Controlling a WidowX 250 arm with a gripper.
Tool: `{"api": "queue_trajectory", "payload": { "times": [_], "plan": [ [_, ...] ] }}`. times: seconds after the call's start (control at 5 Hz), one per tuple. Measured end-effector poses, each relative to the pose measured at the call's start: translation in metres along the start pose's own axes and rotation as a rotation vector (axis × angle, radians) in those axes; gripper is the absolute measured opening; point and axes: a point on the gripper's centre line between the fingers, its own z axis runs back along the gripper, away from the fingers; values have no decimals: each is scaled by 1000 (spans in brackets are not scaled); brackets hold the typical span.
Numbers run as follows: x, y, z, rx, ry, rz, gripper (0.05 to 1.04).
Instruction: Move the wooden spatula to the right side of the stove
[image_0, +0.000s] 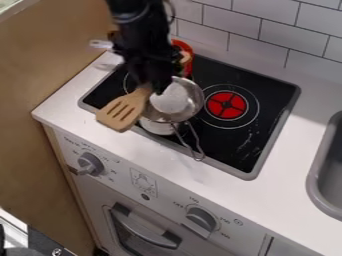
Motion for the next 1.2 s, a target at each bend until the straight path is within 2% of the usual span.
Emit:
{"api": "queue_trajectory", "payload": {
  "times": [0.4,0.8,1.2],
  "plan": [
    [20,-36,9,27,-26,80,282],
    [46,-72,0,71,-30,157,282],
    [62,-108,-20,135,-49,218,282]
  ]
}}
